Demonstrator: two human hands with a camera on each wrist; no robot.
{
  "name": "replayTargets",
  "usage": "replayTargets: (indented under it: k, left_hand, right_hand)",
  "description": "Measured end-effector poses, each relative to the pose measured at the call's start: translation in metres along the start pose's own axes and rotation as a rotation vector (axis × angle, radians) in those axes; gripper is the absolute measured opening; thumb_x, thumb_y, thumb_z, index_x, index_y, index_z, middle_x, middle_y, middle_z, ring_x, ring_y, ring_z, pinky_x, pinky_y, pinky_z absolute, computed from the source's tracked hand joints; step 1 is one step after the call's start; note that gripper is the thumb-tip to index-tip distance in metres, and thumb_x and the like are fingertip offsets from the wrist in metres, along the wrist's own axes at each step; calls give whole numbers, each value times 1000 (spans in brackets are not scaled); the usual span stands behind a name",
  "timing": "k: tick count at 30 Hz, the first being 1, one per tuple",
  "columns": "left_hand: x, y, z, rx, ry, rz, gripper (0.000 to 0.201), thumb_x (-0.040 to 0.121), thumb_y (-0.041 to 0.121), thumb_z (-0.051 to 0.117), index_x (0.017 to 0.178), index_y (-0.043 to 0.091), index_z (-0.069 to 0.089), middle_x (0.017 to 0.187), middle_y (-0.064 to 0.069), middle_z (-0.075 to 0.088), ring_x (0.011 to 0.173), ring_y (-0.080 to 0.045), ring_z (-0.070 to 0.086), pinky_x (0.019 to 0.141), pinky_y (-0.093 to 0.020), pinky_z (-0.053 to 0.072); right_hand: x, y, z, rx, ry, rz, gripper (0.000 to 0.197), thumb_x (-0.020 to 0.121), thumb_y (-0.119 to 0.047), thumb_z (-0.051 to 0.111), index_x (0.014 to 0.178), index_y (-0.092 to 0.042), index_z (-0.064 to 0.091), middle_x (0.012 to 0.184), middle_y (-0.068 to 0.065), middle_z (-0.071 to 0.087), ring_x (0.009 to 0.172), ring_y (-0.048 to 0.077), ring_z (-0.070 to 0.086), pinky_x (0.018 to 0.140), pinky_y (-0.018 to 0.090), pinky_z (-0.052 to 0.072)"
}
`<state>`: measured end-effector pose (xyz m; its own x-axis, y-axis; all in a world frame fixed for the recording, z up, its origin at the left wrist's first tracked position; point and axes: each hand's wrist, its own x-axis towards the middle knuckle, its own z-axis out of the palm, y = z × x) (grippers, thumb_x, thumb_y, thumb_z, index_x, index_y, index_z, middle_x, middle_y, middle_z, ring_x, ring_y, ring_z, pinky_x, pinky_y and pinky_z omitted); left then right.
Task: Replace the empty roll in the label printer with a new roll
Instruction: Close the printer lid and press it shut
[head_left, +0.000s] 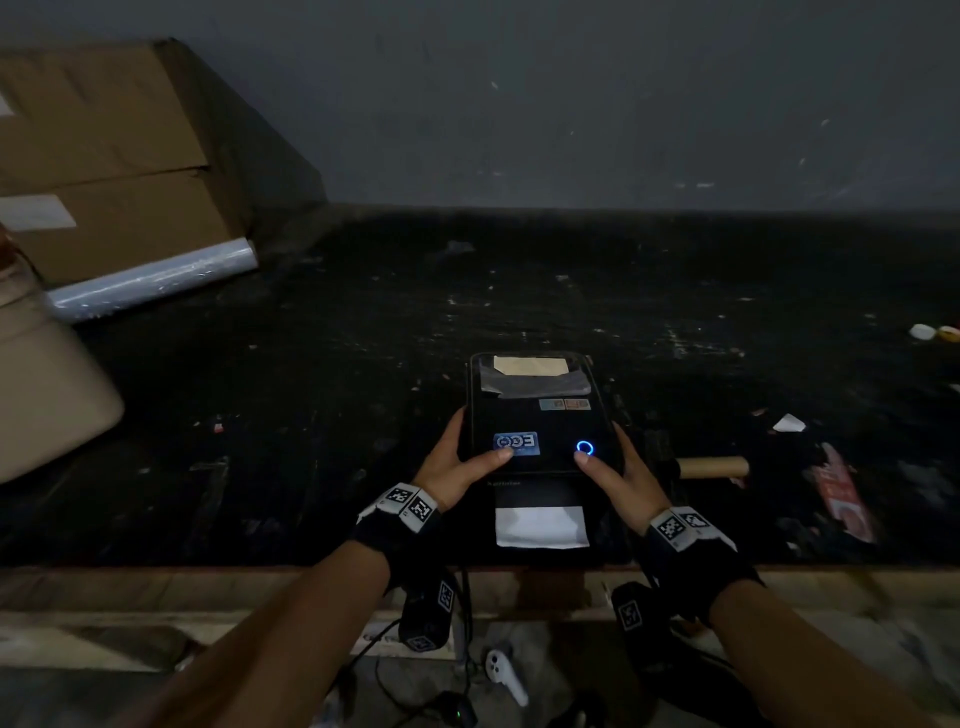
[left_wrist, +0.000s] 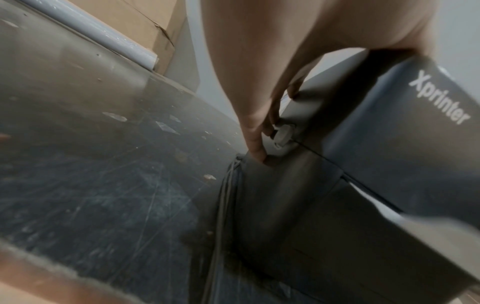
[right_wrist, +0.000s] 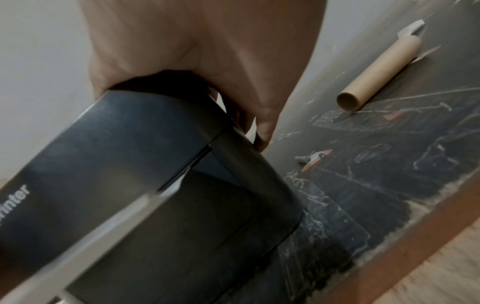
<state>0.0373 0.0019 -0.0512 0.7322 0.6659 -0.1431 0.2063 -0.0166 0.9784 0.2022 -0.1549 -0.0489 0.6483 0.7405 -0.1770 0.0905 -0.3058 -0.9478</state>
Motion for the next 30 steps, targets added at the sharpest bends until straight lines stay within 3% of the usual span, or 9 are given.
replayTargets:
  k: [5, 9, 15, 19, 23, 30]
  left_hand:
    - [0, 1, -1, -6, -14, 5, 78, 74, 31, 73, 140, 32, 30, 122, 9, 56, 113, -9, 54, 93, -25, 43]
    - [0, -1, -1, -12, -11, 1, 79, 73, 32, 74, 139, 33, 31, 125, 7, 57, 113, -8, 55, 98, -29, 44]
    - [-2, 3, -1, -21, -23, -3, 77, 76, 29, 72, 140, 31, 29, 121, 9, 56, 108, -6, 54, 90, -22, 43]
    - [-2, 4, -1, -17, -21, -26, 79, 74, 32, 73, 139, 33, 28, 119, 11, 55, 113, -10, 53, 95, -28, 42]
    - [-2, 3, -3, -6, -34, -50, 85, 70, 38, 75, 140, 36, 27, 129, 7, 53, 119, -15, 52, 103, -35, 41]
    - [-9, 12, 0, 18, -6, -45, 77, 78, 30, 70, 141, 32, 25, 117, 11, 50, 109, -10, 50, 89, -23, 38]
  right_hand:
    - [3, 3, -1, -15, 2, 0, 77, 71, -47, 70, 137, -34, 32, 127, -4, 54, 114, 16, 53, 104, 39, 40]
    - [3, 4, -1, 0, -7, -1, 75, 73, -44, 69, 138, -33, 32, 126, -4, 54, 112, 15, 53, 98, 32, 40]
    - [3, 3, 0, 33, -11, 28, 78, 74, -42, 69, 140, -33, 29, 126, -6, 53, 112, 15, 53, 98, 33, 40]
    - [2, 2, -1, 40, -6, 31, 78, 74, -41, 69, 140, -32, 28, 127, -3, 52, 113, 17, 52, 100, 32, 39]
    - [2, 1, -2, 7, -21, 42, 79, 72, -47, 69, 139, -34, 28, 132, -2, 52, 115, 18, 52, 103, 35, 39]
    - [-2, -3, -2, -6, 2, 64, 78, 74, -45, 68, 140, -34, 28, 129, -4, 52, 110, 16, 51, 94, 29, 38]
